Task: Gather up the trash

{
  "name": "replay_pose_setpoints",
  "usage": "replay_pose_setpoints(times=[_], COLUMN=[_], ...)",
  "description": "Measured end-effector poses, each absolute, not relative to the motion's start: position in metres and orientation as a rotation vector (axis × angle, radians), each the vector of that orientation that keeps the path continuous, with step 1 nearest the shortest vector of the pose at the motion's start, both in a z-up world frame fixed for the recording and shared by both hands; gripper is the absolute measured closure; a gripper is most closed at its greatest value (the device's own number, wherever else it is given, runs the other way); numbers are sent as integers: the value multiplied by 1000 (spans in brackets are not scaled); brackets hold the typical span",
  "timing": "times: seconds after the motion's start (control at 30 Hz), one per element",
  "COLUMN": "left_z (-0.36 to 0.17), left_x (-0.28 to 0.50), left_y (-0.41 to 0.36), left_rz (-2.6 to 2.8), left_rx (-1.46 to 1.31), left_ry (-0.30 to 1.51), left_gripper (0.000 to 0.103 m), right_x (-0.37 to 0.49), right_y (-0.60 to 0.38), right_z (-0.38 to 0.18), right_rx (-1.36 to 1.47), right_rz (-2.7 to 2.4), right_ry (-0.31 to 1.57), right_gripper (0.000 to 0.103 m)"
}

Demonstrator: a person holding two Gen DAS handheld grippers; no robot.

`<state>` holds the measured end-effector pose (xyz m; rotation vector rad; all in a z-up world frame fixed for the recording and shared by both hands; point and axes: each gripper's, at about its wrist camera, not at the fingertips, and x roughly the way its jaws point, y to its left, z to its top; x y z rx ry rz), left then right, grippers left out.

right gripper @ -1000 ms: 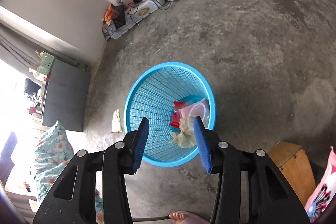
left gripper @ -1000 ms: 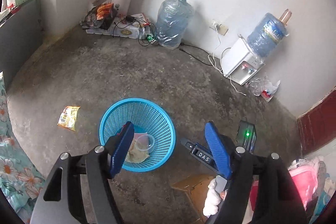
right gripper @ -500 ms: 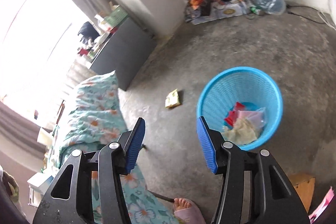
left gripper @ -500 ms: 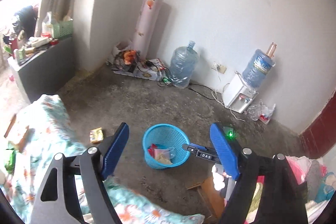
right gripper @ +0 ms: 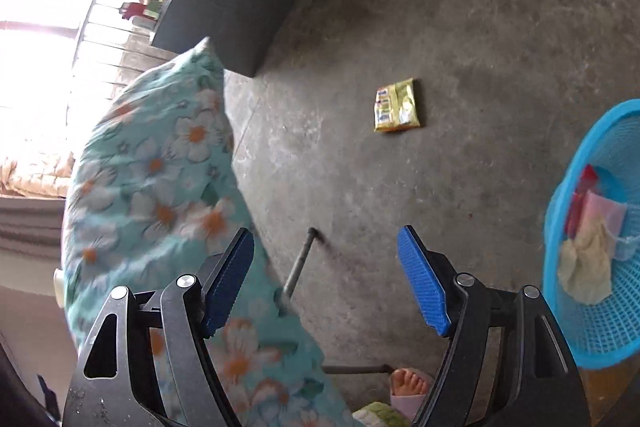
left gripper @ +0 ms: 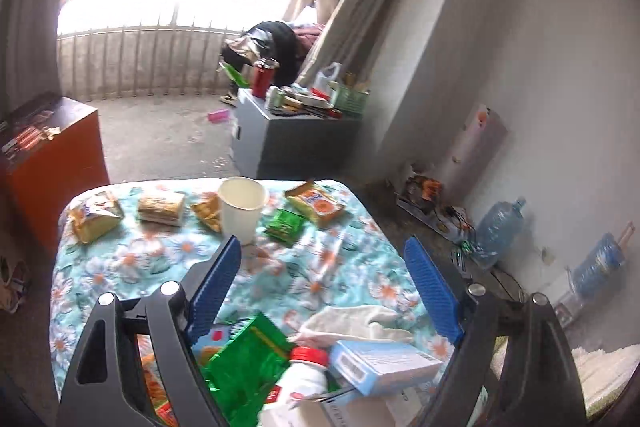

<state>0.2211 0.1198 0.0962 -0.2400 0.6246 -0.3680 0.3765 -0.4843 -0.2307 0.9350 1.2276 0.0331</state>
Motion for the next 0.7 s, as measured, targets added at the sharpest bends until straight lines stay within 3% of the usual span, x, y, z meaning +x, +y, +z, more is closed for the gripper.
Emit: replay_pose_setpoints(times=[0.2, 0.4, 0.7], left_z=[83, 54, 25], left_x=[232, 249, 252], left_y=[181, 207, 220], left_rz=[-165, -48, 71], left_rx=[-287, -324, -301], left_ry=[570, 627, 718], left_gripper=[21, 21, 21], right_x=[463, 527, 562], right_y=[-489, -485, -478], right_z=[-325, -399, -462], right_rx=[976, 907, 806], right_rz=[-59, -155, -273], right_ry=[1330, 1393, 1391], right_gripper=[32, 32, 32])
